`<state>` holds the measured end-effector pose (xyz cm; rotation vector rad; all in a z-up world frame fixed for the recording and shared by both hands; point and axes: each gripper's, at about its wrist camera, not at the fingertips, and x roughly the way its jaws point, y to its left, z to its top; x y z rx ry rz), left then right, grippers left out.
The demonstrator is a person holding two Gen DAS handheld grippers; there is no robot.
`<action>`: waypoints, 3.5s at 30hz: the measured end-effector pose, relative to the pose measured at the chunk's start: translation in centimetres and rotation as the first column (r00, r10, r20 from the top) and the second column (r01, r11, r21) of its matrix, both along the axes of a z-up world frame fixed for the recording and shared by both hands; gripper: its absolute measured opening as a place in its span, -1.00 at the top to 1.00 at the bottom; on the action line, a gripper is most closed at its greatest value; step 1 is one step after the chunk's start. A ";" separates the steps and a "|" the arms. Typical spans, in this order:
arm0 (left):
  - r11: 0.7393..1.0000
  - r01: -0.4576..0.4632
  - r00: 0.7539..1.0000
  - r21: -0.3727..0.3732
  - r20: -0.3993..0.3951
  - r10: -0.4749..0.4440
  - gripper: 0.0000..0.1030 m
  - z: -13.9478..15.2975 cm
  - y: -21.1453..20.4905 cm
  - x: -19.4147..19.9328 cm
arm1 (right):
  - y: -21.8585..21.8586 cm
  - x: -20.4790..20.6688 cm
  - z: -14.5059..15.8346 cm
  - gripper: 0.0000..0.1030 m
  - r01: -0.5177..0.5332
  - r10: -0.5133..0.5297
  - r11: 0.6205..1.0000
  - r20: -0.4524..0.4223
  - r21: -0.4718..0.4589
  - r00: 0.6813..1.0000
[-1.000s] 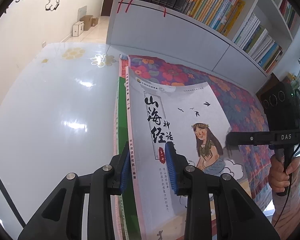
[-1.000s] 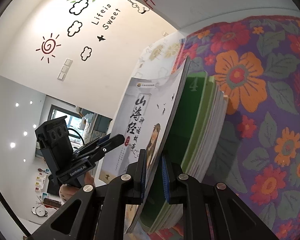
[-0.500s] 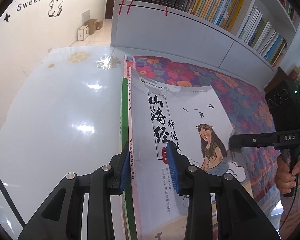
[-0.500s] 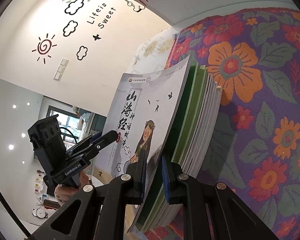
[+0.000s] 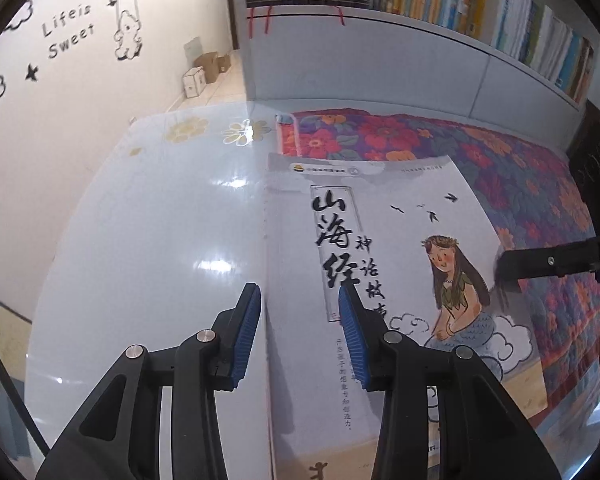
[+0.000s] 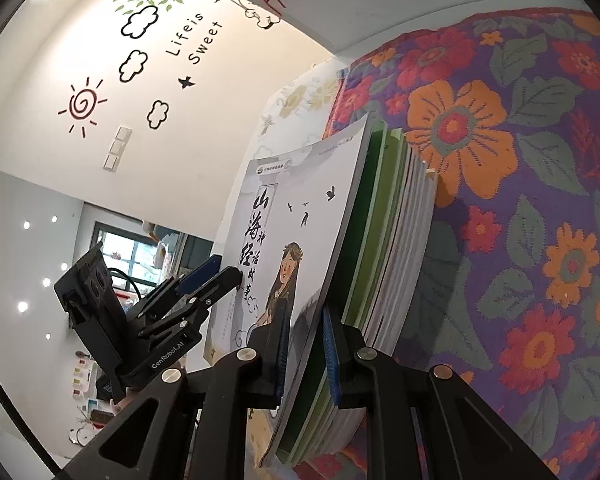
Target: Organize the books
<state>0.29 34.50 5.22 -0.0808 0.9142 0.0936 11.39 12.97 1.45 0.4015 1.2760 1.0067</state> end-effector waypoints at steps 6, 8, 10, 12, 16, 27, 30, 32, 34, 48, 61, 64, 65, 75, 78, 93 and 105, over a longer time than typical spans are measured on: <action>0.997 -0.059 0.998 -0.055 0.010 0.060 0.18 0.2 1.6 -0.5 | -1.2 -0.9 1.4 0.38 0.091 -0.082 0.990 0.082 -0.105 0.993; 0.994 -0.074 0.997 -0.077 0.009 0.075 0.18 0.0 2.0 -0.6 | -1.0 -1.3 1.8 0.15 0.083 -0.069 0.989 0.114 -0.123 0.991; 0.992 -0.087 0.996 -0.086 0.010 0.088 0.18 -0.1 2.1 -0.9 | -0.8 -1.8 1.9 0.12 0.072 -0.056 0.989 0.117 -0.131 0.992; 0.991 -0.092 0.996 -0.097 0.011 0.094 0.17 0.0 2.0 -1.3 | -0.2 -2.3 1.7 0.12 0.042 -0.025 0.988 0.113 -0.149 0.993; 0.990 -0.093 0.995 -0.109 0.021 0.096 -0.25 0.5 1.0 -2.4 | 0.3 -3.7 1.5 0.12 0.019 0.006 0.981 0.129 -0.191 0.992; 0.996 -0.069 0.987 -0.050 0.145 0.075 -0.96 3.5 -6.6 -5.2 | -5.7 -7.8 4.3 -0.46 0.117 -0.054 0.957 0.235 -0.264 0.971; 0.999 -0.041 0.987 -0.036 0.155 0.046 -0.96 3.6 -8.9 -5.7 | -7.7 -9.1 5.0 -0.57 0.141 -0.065 0.949 0.263 -0.282 0.963; 0.999 -0.032 0.987 -0.035 0.155 0.037 -0.97 3.6 -10.5 -6.0 | -8.9 -10.0 5.3 -0.58 0.146 -0.061 0.943 0.277 -0.297 0.959; 0.999 -0.028 0.987 -0.035 0.160 0.033 -0.97 3.5 -12.1 -6.3 | -10.4 -11.1 5.8 -0.58 0.179 -0.080 0.936 0.312 -0.303 0.947; 0.999 0.028 0.985 -0.034 0.173 -0.022 -0.98 2.2 -23.0 -8.8 | -19.3 -17.7 8.5 -0.66 0.518 -0.217 0.787 0.636 -0.335 0.741; 1.000 -0.002 0.984 -0.012 0.178 0.004 -0.98 0.5 -26.2 -10.3 | -22.7 -21.1 8.3 -0.79 0.676 -0.305 0.703 0.764 -0.222 0.568; 1.000 -0.011 0.982 -0.021 0.188 0.014 -0.98 0.6 -25.7 -10.5 | -22.3 -21.1 7.8 -0.79 0.668 -0.291 0.705 0.763 -0.236 0.577; 1.000 -0.015 0.982 -0.022 0.189 0.019 -0.98 0.6 -25.5 -10.6 | -22.1 -21.0 7.5 -0.79 0.666 -0.288 0.706 0.762 -0.240 0.580; 0.999 -0.036 0.980 -0.025 0.197 0.041 -0.98 0.5 -24.2 -10.9 | -20.6 -20.9 6.2 -0.79 0.651 -0.264 0.708 0.753 -0.273 0.602; 0.999 -0.040 0.979 -0.027 0.200 0.045 -0.98 0.6 -24.0 -11.0 | -20.2 -20.9 6.1 -0.79 0.647 -0.262 0.710 0.750 -0.276 0.607; 0.998 -0.053 0.976 -0.018 0.208 0.055 -0.98 0.5 -23.8 -11.4 | -19.6 -21.2 6.1 -0.80 0.647 -0.267 0.712 0.748 -0.272 0.608; 0.998 -0.065 0.976 -0.021 0.207 0.068 -0.98 0.4 -23.3 -11.5 | -19.4 -20.9 5.7 -0.80 0.639 -0.278 0.719 0.729 -0.274 0.625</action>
